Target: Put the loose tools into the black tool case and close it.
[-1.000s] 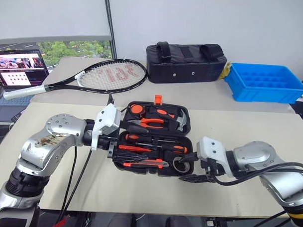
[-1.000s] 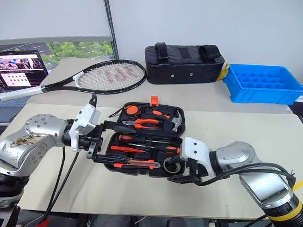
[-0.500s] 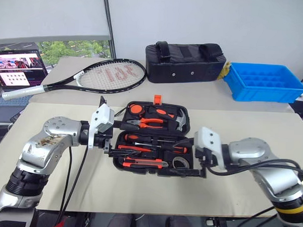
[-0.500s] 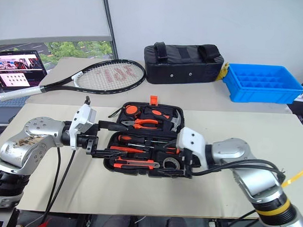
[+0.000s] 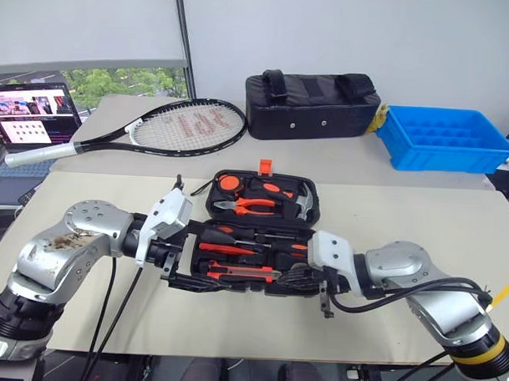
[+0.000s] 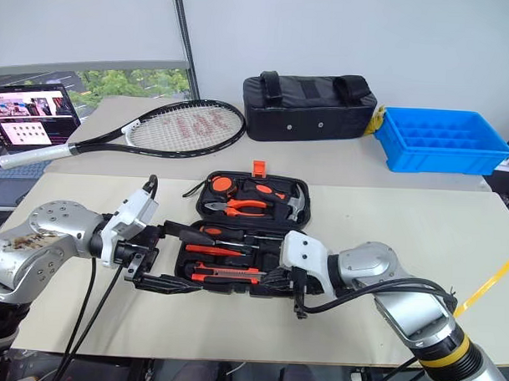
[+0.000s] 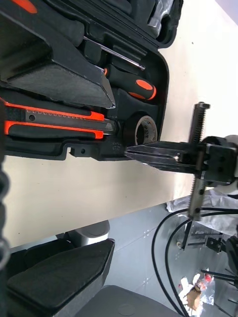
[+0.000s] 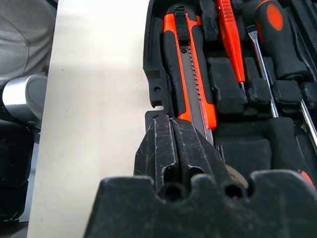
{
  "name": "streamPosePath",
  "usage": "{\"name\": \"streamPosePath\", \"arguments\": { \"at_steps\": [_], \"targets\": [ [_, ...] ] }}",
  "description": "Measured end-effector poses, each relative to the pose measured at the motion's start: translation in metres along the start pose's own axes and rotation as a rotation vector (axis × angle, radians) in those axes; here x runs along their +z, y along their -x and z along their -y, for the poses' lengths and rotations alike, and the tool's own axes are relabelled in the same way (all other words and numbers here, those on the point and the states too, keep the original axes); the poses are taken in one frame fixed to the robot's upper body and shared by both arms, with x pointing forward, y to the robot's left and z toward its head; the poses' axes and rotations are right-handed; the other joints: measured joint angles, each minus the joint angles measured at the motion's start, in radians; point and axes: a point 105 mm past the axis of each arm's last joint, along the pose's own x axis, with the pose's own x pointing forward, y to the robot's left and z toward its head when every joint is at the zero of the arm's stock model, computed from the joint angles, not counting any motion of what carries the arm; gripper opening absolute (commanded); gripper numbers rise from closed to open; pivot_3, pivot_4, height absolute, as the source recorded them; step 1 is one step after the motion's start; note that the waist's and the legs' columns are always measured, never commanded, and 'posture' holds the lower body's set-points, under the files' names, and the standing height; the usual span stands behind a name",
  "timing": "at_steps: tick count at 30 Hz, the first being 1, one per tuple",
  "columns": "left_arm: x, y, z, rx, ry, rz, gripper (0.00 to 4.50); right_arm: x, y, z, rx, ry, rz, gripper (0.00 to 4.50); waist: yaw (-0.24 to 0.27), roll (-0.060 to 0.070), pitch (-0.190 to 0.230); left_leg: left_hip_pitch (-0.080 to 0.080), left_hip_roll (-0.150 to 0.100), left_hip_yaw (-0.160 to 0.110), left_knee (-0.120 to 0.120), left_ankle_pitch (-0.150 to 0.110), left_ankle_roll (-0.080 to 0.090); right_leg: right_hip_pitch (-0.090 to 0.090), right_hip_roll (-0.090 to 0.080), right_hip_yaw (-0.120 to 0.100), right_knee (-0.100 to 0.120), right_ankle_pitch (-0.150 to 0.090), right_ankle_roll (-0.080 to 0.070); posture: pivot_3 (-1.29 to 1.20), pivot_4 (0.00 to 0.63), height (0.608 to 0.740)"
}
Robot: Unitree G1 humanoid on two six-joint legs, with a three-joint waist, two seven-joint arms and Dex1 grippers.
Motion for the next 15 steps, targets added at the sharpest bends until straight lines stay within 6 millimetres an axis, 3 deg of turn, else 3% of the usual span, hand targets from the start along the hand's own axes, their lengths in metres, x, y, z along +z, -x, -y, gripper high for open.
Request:
{"name": "streamPosePath", "arguments": {
  "at_steps": [3, 8, 10, 12, 13, 15],
  "targets": [
    [0.0, -0.001, 0.001, 0.0, 0.0, -0.001, 4.5, -0.012, 0.003, 0.003, -0.015, 0.004, -0.071, 0.04, 0.001, 0.0, 0.0, 0.0, 0.0, 0.0, 0.0, 0.0, 0.0, 0.0, 0.0, 0.0, 0.0, 0.0, 0.0, 0.0, 0.15, 0.729],
    [-0.002, -0.001, 0.001, 0.004, 0.006, 0.0, 4.5, -0.016, 0.007, 0.007, -0.035, -0.001, -0.093, 0.04, 0.0, 0.0, 0.0, 0.0, 0.0, 0.0, 0.0, 0.0, 0.0, 0.0, 0.0, 0.0, 0.0, 0.0, 0.0, 0.0, 0.15, 0.729],
    [-0.005, 0.0, 0.002, 0.011, 0.013, 0.001, 4.5, 0.0, 0.009, 0.011, -0.047, -0.059, 0.016, 0.04, -0.004, 0.0, 0.0, 0.0, 0.0, 0.0, 0.0, 0.0, 0.0, 0.0, 0.001, 0.0, 0.0, 0.0, 0.0, 0.0, 0.15, 0.729],
    [-0.006, 0.002, -0.002, 0.036, 0.012, 0.003, 4.5, 0.03, 0.014, 0.017, -0.058, -0.075, 0.169, 0.04, -0.007, 0.0, 0.0, 0.0, 0.001, 0.0, 0.0, 0.0, 0.0, 0.0, 0.001, 0.0, 0.001, 0.0, 0.0, 0.0, 0.15, 0.729],
    [-0.006, 0.005, -0.008, 0.077, 0.01, 0.014, 4.5, 0.045, 0.022, 0.026, -0.097, -0.069, 0.242, 0.04, -0.007, 0.0, 0.0, 0.0, 0.001, 0.0, 0.0, 0.0, 0.0, 0.0, 0.0, 0.0, 0.001, 0.0, 0.0, 0.0, 0.15, 0.729],
    [-0.006, 0.01, -0.024, 0.169, 0.008, 0.047, 4.5, 0.056, 0.039, 0.051, -0.223, -0.071, 0.302, 0.04, -0.004, 0.0, 0.0, 0.002, 0.0, 0.0, 0.0, 0.0, 0.0, 0.002, -0.001, 0.0, 0.001, 0.0, 0.0, 0.0, 0.15, 0.729]
  ]
}}
